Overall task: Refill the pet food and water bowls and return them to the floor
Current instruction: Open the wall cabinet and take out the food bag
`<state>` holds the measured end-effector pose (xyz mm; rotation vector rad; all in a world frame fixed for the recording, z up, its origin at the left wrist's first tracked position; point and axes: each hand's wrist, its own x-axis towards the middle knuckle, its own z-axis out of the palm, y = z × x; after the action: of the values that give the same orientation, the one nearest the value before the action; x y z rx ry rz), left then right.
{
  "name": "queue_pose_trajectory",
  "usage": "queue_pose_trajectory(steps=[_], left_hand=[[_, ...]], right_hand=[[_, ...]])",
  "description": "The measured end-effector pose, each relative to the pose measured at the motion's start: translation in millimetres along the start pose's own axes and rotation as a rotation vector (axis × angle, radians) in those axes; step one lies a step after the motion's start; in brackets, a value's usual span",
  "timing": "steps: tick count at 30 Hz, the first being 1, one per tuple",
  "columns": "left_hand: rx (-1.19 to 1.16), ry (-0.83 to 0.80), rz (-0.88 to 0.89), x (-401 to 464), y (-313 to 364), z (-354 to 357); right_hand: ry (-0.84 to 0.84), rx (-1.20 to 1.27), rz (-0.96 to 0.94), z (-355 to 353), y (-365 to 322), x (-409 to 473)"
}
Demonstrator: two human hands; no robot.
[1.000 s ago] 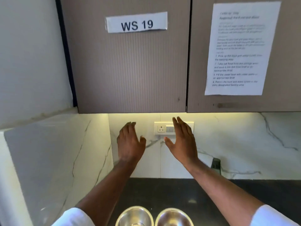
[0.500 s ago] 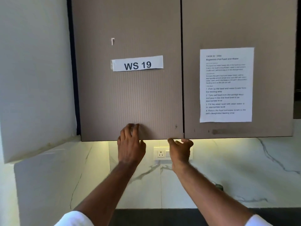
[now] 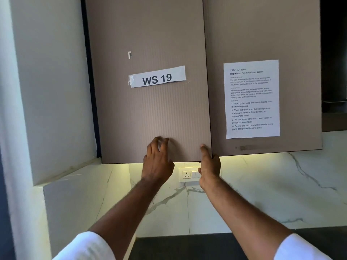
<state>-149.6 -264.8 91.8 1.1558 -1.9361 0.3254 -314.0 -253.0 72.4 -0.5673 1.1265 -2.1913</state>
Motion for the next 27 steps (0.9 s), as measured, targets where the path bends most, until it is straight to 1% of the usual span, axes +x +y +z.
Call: queue_pose_trajectory(steps=[4,6,9,12,14,17,21,27], left_hand=[[0.038,0.018,0.047,-12,12,-24],[0.064,0.03,0.069,-19,18,-34],[0.131,0.03,0.094,-33,30,-48],[0.189,0.041,0.118,-48,39,-64],[0.204,0.051,0.144,-61,40,-76],[0.2,0.027,0.153,-81,42,-94],[0.225,0.064,0.13,-105,45,-111],[0.294,0.239,0.152,-143,28,-141]], right_hand=[[-0.001,-0.216,-0.2,-15,-17,-18],[-0.021,-0.282,-0.317,-22,-29,-30],[-0.086,-0.328,-0.514,-28,-48,-56],[-0.141,-0.363,-0.665,-29,-63,-77],[-0.2,-0.407,-0.755,-33,-69,-89],[-0.312,-0.444,-0.901,-39,-74,-107],[-0.46,-0.471,-1.029,-34,-80,-144],[-0.592,-0.447,-1.156,-10,-81,-199]])
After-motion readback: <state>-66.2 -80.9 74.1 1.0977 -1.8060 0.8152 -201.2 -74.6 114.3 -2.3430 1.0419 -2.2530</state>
